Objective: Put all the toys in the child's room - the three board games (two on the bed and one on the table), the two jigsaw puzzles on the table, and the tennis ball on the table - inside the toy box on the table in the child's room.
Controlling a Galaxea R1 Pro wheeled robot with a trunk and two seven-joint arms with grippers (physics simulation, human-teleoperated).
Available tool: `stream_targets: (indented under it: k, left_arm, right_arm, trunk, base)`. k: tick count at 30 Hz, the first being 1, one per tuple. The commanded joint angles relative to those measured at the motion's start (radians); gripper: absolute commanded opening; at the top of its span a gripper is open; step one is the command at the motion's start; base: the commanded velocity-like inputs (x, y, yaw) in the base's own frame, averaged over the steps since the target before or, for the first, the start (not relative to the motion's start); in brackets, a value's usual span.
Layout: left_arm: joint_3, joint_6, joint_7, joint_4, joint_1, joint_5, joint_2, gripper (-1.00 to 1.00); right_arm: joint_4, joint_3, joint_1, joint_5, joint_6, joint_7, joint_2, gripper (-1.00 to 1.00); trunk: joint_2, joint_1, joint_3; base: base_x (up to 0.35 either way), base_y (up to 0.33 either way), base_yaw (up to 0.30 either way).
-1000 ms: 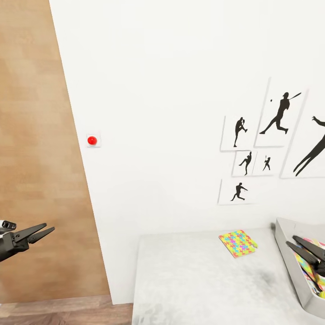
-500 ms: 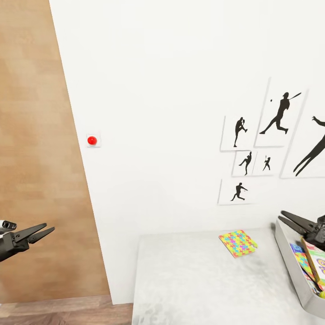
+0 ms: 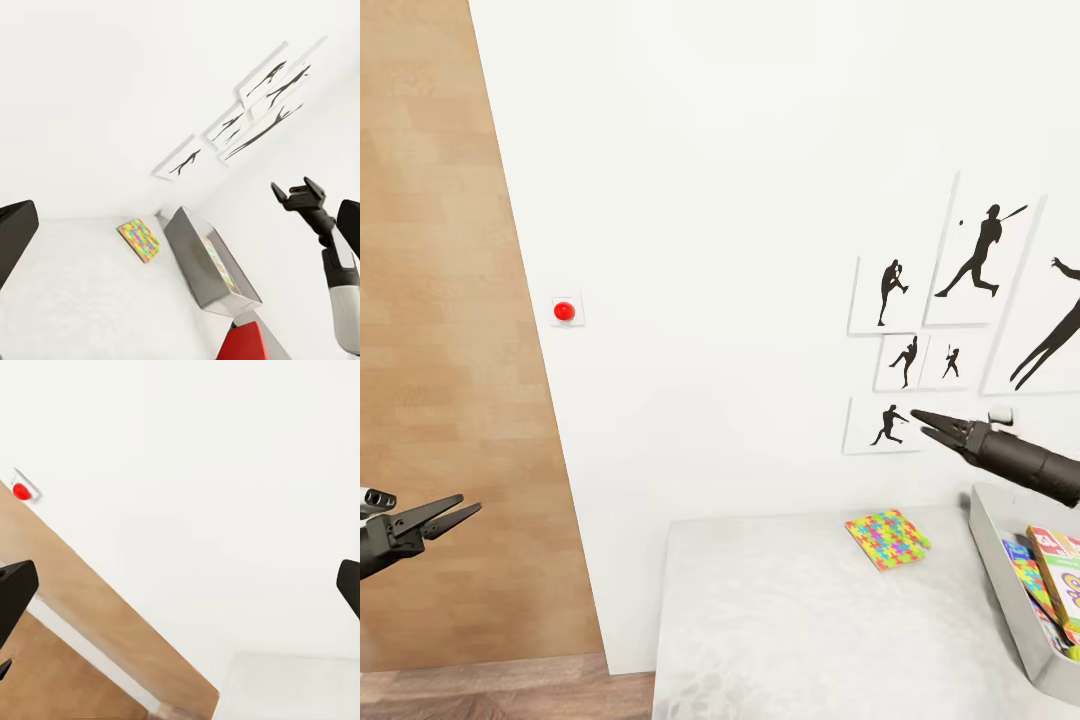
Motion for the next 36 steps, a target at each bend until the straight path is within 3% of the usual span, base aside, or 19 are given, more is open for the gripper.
stream_targets:
  k: [1,2,10,11,15,17,24,25,30,31,36]
  left_arm:
    - [0.0,0.011,-0.004,0.0,0.0,-0.001,0.0,1.0]
    - [0.0,0.011,-0.004,0.0,0.0,-0.001,0.001,1.0]
    - [0.0,0.011,-0.004,0.0,0.0,-0.001,0.001,1.0]
    - [0.0,0.011,-0.004,0.0,0.0,-0.001,0.001,1.0]
    - [0.0,0.011,-0.004,0.0,0.0,-0.001,0.001,1.0]
    - [0.0,0.011,-0.004,0.0,0.0,-0.001,0.001,1.0]
    - [0.0,0.011,-0.004,0.0,0.0,-0.001,0.001,1.0]
    - [0.0,0.011,-0.004,0.0,0.0,-0.001,0.001,1.0]
    - [0.0,0.011,-0.004,0.001,0.0,-0.001,0.001,1.0]
    - [0.0,0.011,-0.004,0.001,0.0,-0.001,0.001,1.0]
    - [0.0,0.011,-0.004,0.001,0.0,-0.001,0.001,1.0]
  right_arm:
    - [0.016,0.017,-0.023,0.005,0.005,-0.008,0.002,1.0]
    - [0.048,0.051,-0.063,0.005,0.005,-0.038,0.005,1.0]
    - [0.218,0.185,-0.23,0.004,0.005,-0.193,0.023,1.0]
    - [0.27,0.215,-0.27,0.005,0.005,-0.239,0.036,1.0]
    - [0.383,0.264,-0.349,0.007,0.005,-0.338,0.075,1.0]
    - [0.462,0.292,-0.406,0.01,0.005,-0.423,0.114,1.0]
    - [0.607,0.332,-0.509,0.015,0.003,-0.687,0.218,1.0]
    - [0.635,0.337,-0.531,0.015,0.003,-0.775,0.249,1.0]
    - [0.682,0.343,-0.569,0.015,0.005,-0.991,0.325,1.0]
    - [0.692,0.344,-0.577,0.016,0.005,-1.067,0.353,1.0]
    - [0.707,0.346,-0.587,0.017,0.002,-1.211,0.407,1.0]
  trunk:
    - [-0.001,0.0,0.0]
    - [-0.001,0.0,0.0]
    - [-0.001,0.0,0.0]
    - [-0.001,0.0,0.0]
    - [-0.001,0.0,0.0]
    - [-0.001,0.0,0.0]
    - [-0.001,0.0,0.0]
    - [-0.001,0.0,0.0]
    - [-0.001,0.0,0.0]
    - [-0.001,0.0,0.0]
    - [-0.001,0.0,0.0]
  base:
    - [0.0,0.0,0.0]
    - [0.0,0.0,0.0]
    - [0.0,0.0,0.0]
    - [0.0,0.0,0.0]
    - [0.0,0.0,0.0]
    - [0.0,0.0,0.0]
    - [0.0,0.0,0.0]
    - [0.0,0.0,0.0]
    - [0.0,0.0,0.0]
    - [0.0,0.0,0.0]
    - [0.0,0.0,0.0]
